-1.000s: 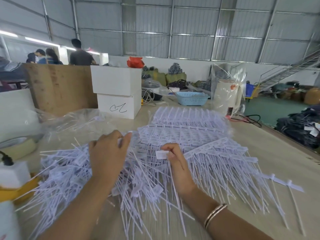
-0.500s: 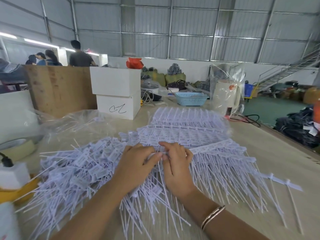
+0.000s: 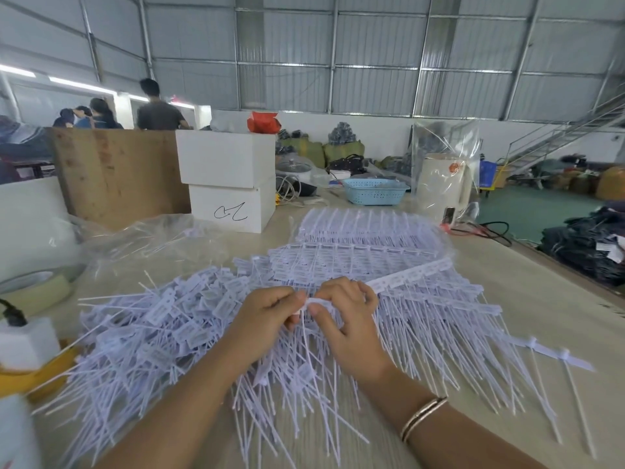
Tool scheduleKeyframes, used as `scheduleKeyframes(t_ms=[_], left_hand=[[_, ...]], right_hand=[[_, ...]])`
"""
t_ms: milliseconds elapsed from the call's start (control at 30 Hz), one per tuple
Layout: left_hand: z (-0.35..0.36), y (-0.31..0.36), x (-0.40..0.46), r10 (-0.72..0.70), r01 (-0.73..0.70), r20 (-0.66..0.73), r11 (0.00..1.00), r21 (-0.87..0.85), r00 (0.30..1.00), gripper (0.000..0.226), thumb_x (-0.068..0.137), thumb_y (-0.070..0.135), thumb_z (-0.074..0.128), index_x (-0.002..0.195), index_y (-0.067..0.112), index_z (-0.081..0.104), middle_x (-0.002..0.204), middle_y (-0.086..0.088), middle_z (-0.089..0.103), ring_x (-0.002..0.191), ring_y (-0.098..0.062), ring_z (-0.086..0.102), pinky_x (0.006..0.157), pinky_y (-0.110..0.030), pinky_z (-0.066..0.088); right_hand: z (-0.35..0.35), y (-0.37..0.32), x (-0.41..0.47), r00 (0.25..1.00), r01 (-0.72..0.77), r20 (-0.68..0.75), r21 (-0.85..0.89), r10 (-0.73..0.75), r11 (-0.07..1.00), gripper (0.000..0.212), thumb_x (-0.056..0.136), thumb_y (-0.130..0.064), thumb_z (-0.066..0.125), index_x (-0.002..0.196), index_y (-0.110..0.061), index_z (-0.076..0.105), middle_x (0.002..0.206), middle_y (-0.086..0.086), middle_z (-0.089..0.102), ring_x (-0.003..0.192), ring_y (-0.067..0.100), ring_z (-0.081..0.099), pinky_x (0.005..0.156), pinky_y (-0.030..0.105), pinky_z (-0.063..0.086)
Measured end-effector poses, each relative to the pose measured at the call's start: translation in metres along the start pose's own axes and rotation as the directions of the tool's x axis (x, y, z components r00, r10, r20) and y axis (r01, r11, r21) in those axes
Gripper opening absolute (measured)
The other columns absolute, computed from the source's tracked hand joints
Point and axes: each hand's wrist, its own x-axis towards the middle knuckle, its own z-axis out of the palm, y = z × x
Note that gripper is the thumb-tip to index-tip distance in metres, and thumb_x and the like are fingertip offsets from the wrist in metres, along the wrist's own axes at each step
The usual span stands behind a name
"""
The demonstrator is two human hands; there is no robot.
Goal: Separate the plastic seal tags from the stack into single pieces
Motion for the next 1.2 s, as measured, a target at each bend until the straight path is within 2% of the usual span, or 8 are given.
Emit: scheduleKeyframes(t_ms=[267, 467, 700, 867, 900, 1033, 1100, 1200], left_hand=[[0.004, 0.001, 0.001, -0.026, 0.023, -0.031, 0.994, -0.107, 0.999, 0.044, 0.094, 0.022, 0.051, 0.052, 0.011, 0.056, 0.048, 0.001, 0.056, 0.050, -0.010, 0.056, 0.059, -0.010, 0.043], [0.014, 0.004, -0.003, 0.040, -0.047, -0.107, 0.997, -0.068, 0.993, 0.042, 0.097, 0.023, 0.047, 0.057, 0.011, 0.052, 0.051, 0.006, 0.052, 0.051, -0.005, 0.049, 0.055, -0.009, 0.037], [0.018, 0.013, -0.008, 0.121, -0.128, -0.056, 0.982, -0.137, 0.991, 0.034, 0.087, 0.039, 0.044, 0.055, 0.031, 0.051, 0.054, 0.015, 0.045, 0.054, 0.003, 0.042, 0.055, -0.007, 0.033], [0.022, 0.003, -0.007, 0.206, -0.212, -0.148, 0.977, -0.027, 0.967, 0.036, 0.093, 0.038, 0.045, 0.063, 0.017, 0.044, 0.056, 0.011, 0.039, 0.055, -0.003, 0.036, 0.055, -0.014, 0.031], [0.023, 0.002, -0.007, 0.245, -0.245, -0.165, 0.969, 0.024, 0.955, 0.039, 0.096, 0.036, 0.046, 0.063, 0.015, 0.043, 0.056, 0.010, 0.039, 0.054, -0.003, 0.036, 0.054, -0.014, 0.031], [0.025, 0.001, -0.007, 0.347, -0.309, -0.219, 0.932, 0.191, 0.912, 0.037, 0.092, 0.028, 0.043, 0.066, 0.002, 0.046, 0.058, -0.004, 0.041, 0.055, -0.012, 0.038, 0.055, -0.020, 0.032], [0.028, 0.005, -0.009, 0.356, -0.307, -0.241, 0.926, 0.217, 0.903, 0.040, 0.093, 0.031, 0.042, 0.069, 0.000, 0.050, 0.059, -0.008, 0.044, 0.055, -0.015, 0.041, 0.056, -0.023, 0.035], [0.018, 0.016, -0.010, 0.333, -0.313, -0.391, 0.943, 0.116, 0.858, 0.039, 0.094, 0.042, 0.038, 0.073, 0.015, 0.057, 0.061, -0.005, 0.047, 0.053, -0.006, 0.043, 0.052, -0.011, 0.036]], right_hand=[[0.001, -0.004, 0.001, 0.998, -0.012, -0.055, 0.023, 0.013, 1.000, 0.028, 0.091, -0.035, 0.045, 0.083, -0.017, 0.065, 0.090, -0.016, 0.048, 0.097, -0.012, 0.043, 0.099, 0.041, 0.017], [0.004, -0.008, 0.001, 0.994, -0.013, -0.112, -0.019, 0.011, 1.000, 0.033, 0.095, -0.038, 0.039, 0.085, -0.015, 0.061, 0.091, -0.025, 0.042, 0.094, -0.012, 0.040, 0.095, 0.039, 0.020], [0.004, -0.014, -0.002, 0.992, -0.088, -0.067, 0.187, 0.102, 0.978, 0.013, 0.094, -0.036, 0.037, 0.086, -0.038, 0.047, 0.082, -0.017, 0.050, 0.092, -0.009, 0.046, 0.095, 0.049, 0.028], [0.006, -0.012, -0.001, 0.969, -0.244, 0.036, 0.326, 0.246, 0.913, 0.007, 0.092, -0.040, 0.045, 0.087, -0.036, 0.049, 0.069, -0.016, 0.049, 0.086, 0.022, 0.048, 0.089, 0.063, 0.036], [0.006, -0.011, -0.001, 0.961, -0.271, 0.060, 0.366, 0.269, 0.890, 0.007, 0.092, -0.037, 0.046, 0.086, -0.038, 0.049, 0.068, -0.016, 0.047, 0.085, 0.021, 0.045, 0.088, 0.063, 0.036], [0.006, -0.012, -0.001, 0.956, -0.293, 0.103, 0.431, 0.275, 0.854, 0.014, 0.092, -0.031, 0.046, 0.080, -0.037, 0.049, 0.067, -0.017, 0.045, 0.073, 0.016, 0.041, 0.077, 0.051, 0.038], [0.004, -0.013, -0.001, 0.952, -0.303, 0.111, 0.467, 0.285, 0.831, 0.013, 0.093, -0.029, 0.046, 0.080, -0.030, 0.049, 0.068, -0.015, 0.045, 0.070, 0.013, 0.041, 0.072, 0.034, 0.040], [-0.007, 0.000, 0.002, 0.904, -0.380, 0.046, 0.542, 0.425, 0.750, 0.018, 0.100, -0.024, 0.043, 0.084, -0.017, 0.046, 0.078, -0.005, 0.051, 0.069, 0.004, 0.049, 0.067, 0.007, 0.041]])
